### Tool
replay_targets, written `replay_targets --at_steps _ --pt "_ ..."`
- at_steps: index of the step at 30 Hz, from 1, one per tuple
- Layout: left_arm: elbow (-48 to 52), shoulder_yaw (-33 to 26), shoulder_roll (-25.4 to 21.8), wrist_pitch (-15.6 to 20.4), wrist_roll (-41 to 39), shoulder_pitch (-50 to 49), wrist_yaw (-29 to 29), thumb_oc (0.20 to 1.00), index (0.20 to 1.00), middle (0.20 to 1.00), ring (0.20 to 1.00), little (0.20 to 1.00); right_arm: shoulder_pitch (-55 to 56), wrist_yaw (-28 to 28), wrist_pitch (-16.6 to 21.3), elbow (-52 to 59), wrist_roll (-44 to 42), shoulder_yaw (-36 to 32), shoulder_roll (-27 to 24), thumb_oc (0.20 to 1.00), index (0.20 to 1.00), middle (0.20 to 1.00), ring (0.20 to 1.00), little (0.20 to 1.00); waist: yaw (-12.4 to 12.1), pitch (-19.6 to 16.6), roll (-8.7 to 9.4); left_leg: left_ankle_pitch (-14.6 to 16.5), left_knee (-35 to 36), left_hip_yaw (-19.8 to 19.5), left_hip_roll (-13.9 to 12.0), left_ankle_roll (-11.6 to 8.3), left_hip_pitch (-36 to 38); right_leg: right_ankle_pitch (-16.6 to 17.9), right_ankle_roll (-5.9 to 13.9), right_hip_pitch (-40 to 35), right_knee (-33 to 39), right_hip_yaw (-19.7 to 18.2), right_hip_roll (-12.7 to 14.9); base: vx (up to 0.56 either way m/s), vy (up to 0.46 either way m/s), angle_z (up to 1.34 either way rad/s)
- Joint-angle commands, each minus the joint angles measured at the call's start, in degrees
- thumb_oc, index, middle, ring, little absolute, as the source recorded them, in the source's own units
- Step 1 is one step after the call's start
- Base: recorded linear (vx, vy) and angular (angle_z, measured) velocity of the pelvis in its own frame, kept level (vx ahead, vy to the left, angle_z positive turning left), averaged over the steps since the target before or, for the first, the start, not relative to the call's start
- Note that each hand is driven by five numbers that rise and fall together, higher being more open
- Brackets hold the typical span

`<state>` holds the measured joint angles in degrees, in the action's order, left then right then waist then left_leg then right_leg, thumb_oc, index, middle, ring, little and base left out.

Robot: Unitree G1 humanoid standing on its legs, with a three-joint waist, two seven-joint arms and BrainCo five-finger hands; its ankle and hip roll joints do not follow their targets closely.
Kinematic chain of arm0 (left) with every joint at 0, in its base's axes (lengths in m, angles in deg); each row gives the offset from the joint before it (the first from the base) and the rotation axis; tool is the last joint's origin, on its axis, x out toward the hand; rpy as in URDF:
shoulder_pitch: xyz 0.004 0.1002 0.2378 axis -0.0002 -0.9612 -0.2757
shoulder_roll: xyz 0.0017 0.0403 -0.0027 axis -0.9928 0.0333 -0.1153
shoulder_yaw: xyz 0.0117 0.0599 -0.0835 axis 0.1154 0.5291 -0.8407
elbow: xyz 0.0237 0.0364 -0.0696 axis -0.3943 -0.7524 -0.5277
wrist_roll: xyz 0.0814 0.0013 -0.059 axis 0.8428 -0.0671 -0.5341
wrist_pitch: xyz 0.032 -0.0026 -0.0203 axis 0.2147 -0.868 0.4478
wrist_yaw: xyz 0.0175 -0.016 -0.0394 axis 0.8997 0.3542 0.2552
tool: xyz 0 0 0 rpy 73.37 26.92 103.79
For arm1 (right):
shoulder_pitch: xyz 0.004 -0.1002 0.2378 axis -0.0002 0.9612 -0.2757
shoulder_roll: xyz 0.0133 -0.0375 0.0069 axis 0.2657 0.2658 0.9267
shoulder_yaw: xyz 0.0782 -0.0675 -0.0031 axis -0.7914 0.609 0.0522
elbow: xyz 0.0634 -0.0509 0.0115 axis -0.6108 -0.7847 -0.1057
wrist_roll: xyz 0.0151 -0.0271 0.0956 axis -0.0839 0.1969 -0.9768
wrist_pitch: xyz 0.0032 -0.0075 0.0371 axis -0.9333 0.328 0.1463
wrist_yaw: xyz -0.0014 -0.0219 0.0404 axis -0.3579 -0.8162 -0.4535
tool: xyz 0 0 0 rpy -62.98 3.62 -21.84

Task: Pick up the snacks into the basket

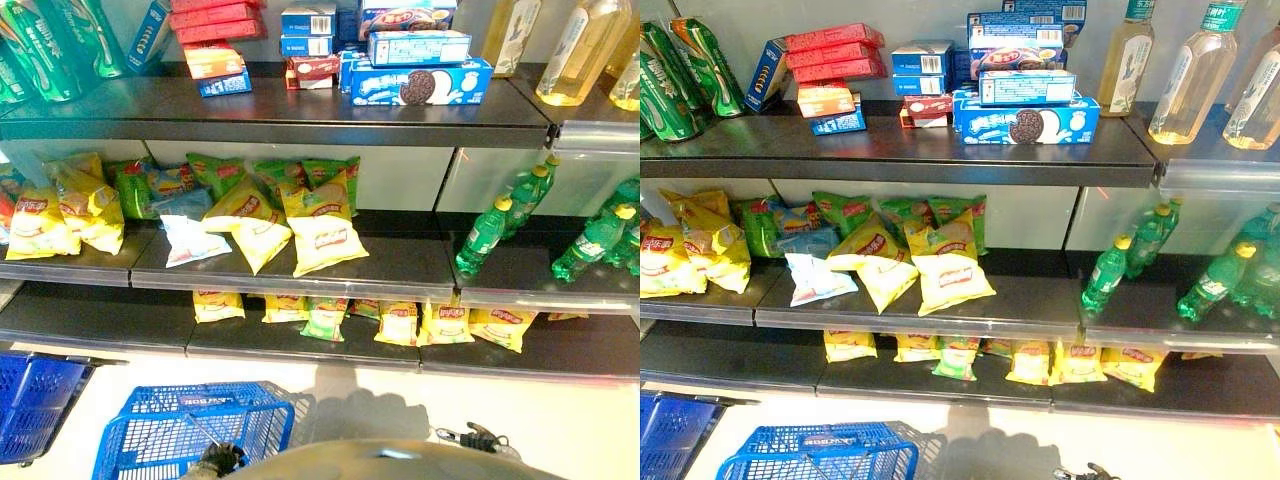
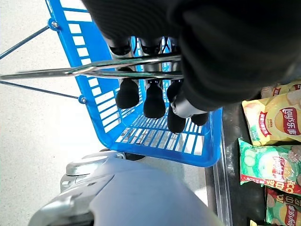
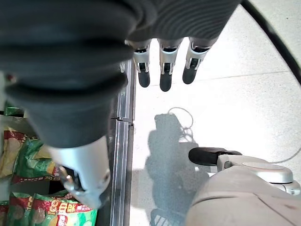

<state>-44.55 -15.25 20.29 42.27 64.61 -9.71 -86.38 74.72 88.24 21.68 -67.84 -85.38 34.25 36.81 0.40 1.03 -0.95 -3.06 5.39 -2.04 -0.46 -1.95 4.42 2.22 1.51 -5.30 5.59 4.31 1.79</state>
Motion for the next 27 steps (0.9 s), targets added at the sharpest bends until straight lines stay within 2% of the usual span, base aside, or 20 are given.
replay_targets --at_steps 1,5,8,11,12,13,16,19,20,23,27 --pt "-2.9 1.0 1.5 0.7 -0.8 4.3 -2.0 0.200 0.200 0.200 0.200 0.200 -3.1 0.2 1.1 -1.9 -1.3 -0.4 -0.3 1.000 1.000 1.000 1.000 1.000 -2.2 1.0 1.63 3.8 -0.4 -0.6 1.5 -0.29 0.7 -1.0 6.82 1.9 -0.6 1.3 2.7 0.03 0.005 0.00" --pt "-2.9 0.7 1.4 0.6 -1.8 4.4 -2.3 0.200 0.200 0.200 0.200 0.200 -3.1 0.2 1.3 -1.2 -1.8 -0.3 -0.2 1.000 1.000 1.000 1.000 1.000 -2.2 0.7 1.65 4.0 -0.4 -0.5 1.5 -0.30 0.8 -1.1 6.78 1.9 -0.6 1.1 2.6 0.00 0.000 0.00" --pt "-0.9 0.1 1.1 1.4 -3.2 4.4 -1.6 0.200 0.200 0.200 0.200 0.200 -3.5 0.7 2.6 4.8 -1.7 0.5 -0.6 1.000 1.000 1.000 1.000 1.000 -2.2 0.8 1.67 4.0 -0.4 -0.4 1.4 -0.30 0.8 -1.1 6.83 1.9 -0.6 1.0 2.6 0.00 0.000 0.00" --pt "8.1 -0.5 -0.4 3.5 -6.2 3.2 0.1 0.200 0.200 0.200 0.200 0.200 -1.8 2.4 4.6 26.3 -0.3 1.7 -2.9 1.000 1.000 1.000 1.000 1.000 -2.0 1.3 1.61 3.9 -0.4 -0.4 1.4 -0.35 0.7 -1.0 7.02 2.1 -0.6 0.7 2.6 -0.01 -0.001 -0.03" --pt "8.1 -0.5 -0.4 3.5 -6.2 3.2 0.1 0.200 0.200 0.200 0.200 0.200 -1.8 2.4 4.6 26.3 -0.3 1.7 -2.9 1.000 1.000 1.000 1.000 1.000 -2.0 1.3 1.61 3.9 -0.4 -0.4 1.4 -0.35 0.8 -1.0 7.02 2.1 -0.6 0.7 2.6 -0.02 0.004 -0.06" --pt "15.4 -1.3 -1.6 5.0 -8.6 1.5 1.0 0.200 0.200 0.200 0.200 0.200 1.1 2.5 6.3 43.3 1.7 1.2 -5.4 1.000 1.000 1.000 1.000 1.000 -1.7 1.7 1.63 3.7 -0.4 -0.4 1.4 -0.37 0.6 -0.9 7.23 2.3 -0.6 0.6 2.7 -0.01 0.008 -0.05" --pt "25.5 -1.8 -3.0 7.1 -12.2 0.3 2.5 0.200 0.200 0.200 0.200 0.200 1.0 2.8 8.5 57.1 0.8 -0.9 -7.2 1.000 1.000 1.000 1.000 1.000 -1.7 2.0 1.74 3.6 -0.4 -0.5 1.5 -0.31 0.3 -0.9 7.45 2.5 -0.6 0.6 2.9 0.00 0.000 0.00" --pt "35.8 -2.3 -4.3 8.2 -14.2 -1.3 3.1 0.200 0.200 0.200 0.200 0.200 0.1 3.8 9.5 61.5 0.6 -2.0 -7.0 1.000 1.000 1.000 1.000 1.000 -2.1 2.4 1.85 3.6 -0.4 -0.8 1.5 -0.26 0.1 -0.9 7.54 2.6 -0.6 0.8 2.9 0.00 0.000 0.00" --pt "43.0 -2.8 -5.2 8.5 -15.0 -2.2 3.4 0.200 0.200 0.200 0.200 0.200 -1.0 3.7 9.7 64.0 0.0 -2.1 -6.9 1.000 1.000 1.000 1.000 1.000 -2.3 2.8 1.96 3.5 -0.4 -1.0 1.5 -0.25 -0.2 -0.9 7.51 2.7 -0.6 1.0 3.0 -0.03 0.007 -0.01" --pt "50.7 -3.4 -6.5 8.5 -14.5 -2.7 3.7 0.200 0.200 0.200 0.200 0.200 -5.3 4.7 9.2 65.7 0.5 -1.5 -7.5 1.000 1.000 1.000 1.000 1.000 -3.2 4.6 2.52 3.3 -0.4 -1.5 1.5 -0.12 -1.1 -0.6 7.41 3.5 -0.6 1.3 3.0 -0.06 -0.010 0.03" --pt "50.7 -3.4 -6.5 8.5 -14.5 -2.7 3.7 0.200 0.200 0.200 0.200 0.200 -5.3 4.7 9.2 65.7 0.5 -1.5 -7.5 1.000 1.000 1.000 1.000 1.000 -3.2 4.6 2.52 3.3 -0.4 -1.5 1.5 -0.12 -1.1 -0.6 7.41 3.5 -0.6 1.3 3.0 -0.01 -0.002 0.01"
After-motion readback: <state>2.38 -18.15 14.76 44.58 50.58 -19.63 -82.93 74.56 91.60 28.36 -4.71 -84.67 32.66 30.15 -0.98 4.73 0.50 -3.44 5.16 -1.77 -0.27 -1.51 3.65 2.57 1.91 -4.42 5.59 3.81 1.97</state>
